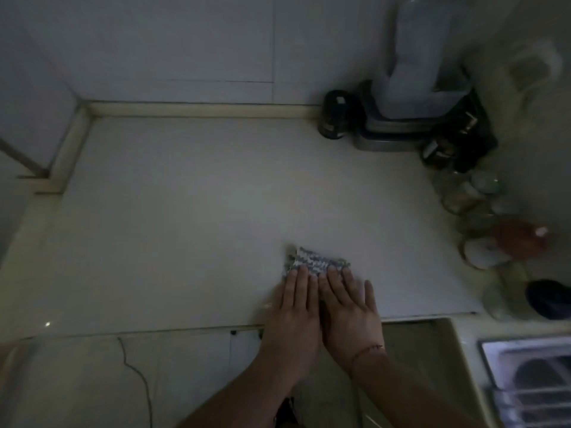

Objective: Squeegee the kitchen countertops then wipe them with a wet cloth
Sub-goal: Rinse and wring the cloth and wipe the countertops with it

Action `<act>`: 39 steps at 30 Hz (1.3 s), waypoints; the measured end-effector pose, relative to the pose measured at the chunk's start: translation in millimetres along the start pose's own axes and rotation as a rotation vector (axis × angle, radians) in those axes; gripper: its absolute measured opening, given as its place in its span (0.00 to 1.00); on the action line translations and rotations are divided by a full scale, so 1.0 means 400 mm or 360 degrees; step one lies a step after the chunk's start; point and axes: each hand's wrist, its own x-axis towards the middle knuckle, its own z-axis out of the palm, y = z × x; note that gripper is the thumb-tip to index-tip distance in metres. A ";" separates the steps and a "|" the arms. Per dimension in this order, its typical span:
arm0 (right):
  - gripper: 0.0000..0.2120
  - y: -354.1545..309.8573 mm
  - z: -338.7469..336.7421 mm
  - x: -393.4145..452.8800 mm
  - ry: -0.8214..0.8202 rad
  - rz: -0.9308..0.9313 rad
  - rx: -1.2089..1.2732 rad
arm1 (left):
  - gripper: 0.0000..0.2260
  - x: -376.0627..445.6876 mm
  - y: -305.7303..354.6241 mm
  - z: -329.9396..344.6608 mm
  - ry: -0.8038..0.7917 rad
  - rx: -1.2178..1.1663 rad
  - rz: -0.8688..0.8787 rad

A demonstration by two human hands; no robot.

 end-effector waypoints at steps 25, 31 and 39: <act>0.30 -1.022 0.028 0.161 -0.0202 -0.0690 -0.0081 | 0.33 -0.450 -0.916 -0.130 0.0059 -0.0003 -0.0585; 0.36 -1.023 -0.028 0.404 -0.0213 -0.0524 -0.0151 | 0.29 -0.191 -1.024 -0.175 0.0071 0.0100 -0.0508; 0.27 -0.969 -0.113 0.854 -0.0106 -0.0379 -0.0078 | 0.28 0.236 -1.161 -0.304 0.0021 0.0377 -0.0529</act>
